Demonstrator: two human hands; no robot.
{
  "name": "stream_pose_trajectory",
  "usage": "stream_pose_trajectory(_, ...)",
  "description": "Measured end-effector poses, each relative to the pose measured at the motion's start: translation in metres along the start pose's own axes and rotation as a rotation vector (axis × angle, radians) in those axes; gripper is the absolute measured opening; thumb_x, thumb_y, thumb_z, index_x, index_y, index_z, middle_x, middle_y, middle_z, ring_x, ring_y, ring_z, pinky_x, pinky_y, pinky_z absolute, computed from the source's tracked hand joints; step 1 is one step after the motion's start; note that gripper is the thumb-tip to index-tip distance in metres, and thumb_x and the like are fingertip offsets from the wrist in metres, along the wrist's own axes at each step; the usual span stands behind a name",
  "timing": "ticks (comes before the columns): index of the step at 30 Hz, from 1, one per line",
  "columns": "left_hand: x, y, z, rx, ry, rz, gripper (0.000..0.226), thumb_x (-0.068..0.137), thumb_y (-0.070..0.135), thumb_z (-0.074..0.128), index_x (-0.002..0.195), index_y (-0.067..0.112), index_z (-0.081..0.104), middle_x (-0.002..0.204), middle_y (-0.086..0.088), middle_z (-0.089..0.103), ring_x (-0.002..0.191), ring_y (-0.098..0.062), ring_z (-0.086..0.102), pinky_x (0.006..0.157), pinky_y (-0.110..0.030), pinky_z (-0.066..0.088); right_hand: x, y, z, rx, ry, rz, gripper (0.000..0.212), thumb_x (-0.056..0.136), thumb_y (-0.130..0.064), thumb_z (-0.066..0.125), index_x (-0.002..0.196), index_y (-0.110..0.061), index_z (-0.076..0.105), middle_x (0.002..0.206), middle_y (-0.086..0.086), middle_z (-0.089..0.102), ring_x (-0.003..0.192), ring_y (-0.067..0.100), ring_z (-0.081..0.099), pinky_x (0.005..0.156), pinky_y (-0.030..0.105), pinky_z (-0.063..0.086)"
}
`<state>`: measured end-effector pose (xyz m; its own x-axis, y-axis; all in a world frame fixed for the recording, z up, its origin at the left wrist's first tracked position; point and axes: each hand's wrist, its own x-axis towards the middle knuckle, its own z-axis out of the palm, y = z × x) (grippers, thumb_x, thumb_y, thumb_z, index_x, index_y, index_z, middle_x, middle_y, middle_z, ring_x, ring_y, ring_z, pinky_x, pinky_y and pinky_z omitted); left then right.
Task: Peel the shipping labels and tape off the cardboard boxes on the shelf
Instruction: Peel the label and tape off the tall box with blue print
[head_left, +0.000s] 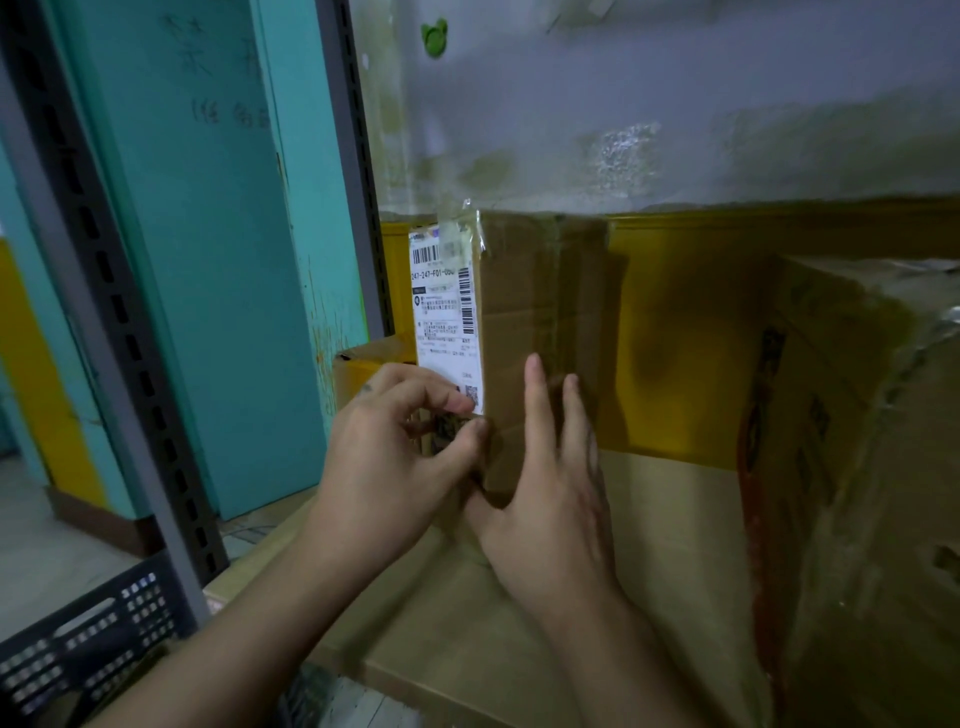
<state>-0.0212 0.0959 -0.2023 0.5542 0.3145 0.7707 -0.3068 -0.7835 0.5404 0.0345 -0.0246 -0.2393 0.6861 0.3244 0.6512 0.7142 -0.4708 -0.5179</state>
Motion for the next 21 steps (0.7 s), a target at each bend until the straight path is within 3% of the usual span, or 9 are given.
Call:
stream_pose_trajectory(11, 0.0031, 0.0037, 0.0003, 0.124, 0.026, 0.094, 0.009, 0.079, 0.031, 0.073, 0.081, 0.022, 0.074, 0.096, 0.012, 0.062, 0.089, -0.004, 0.063, 0.077, -0.039, 0.058, -0.0003, 0.0003, 0.002, 0.0, -0.006, -0.001, 0.11, 0.082, -0.048, 0.065, 0.143, -0.049, -0.026, 0.162, -0.003, -0.012, 0.149, 0.021, 0.0, 0.117, 0.041, 0.022)
stream_pose_trajectory(16, 0.0019, 0.0067, 0.0024, 0.165, 0.04, 0.101, 0.004, 0.079, 0.02, 0.077, 0.078, 0.02, 0.073, 0.094, 0.013, 0.062, 0.088, -0.003, 0.062, 0.077, -0.037, 0.058, -0.0009, 0.0002, 0.002, 0.005, -0.007, -0.001, 0.11, 0.082, -0.047, 0.065, 0.143, -0.049, -0.026, 0.162, -0.002, -0.011, 0.149, 0.021, -0.001, 0.118, 0.042, 0.021)
stream_pose_trajectory(21, 0.0026, 0.0104, 0.0051, 0.144, 0.058, 0.044, 0.009, 0.078, 0.021, 0.076, 0.073, 0.025, 0.07, 0.095, 0.015, 0.059, 0.091, -0.005, 0.061, 0.08, -0.037, 0.056, -0.0007, -0.0008, 0.0015, -0.001, -0.027, 0.021, 0.109, 0.084, -0.05, 0.063, 0.14, -0.05, -0.031, 0.161, -0.003, -0.015, 0.149, 0.02, -0.004, 0.119, 0.041, 0.018)
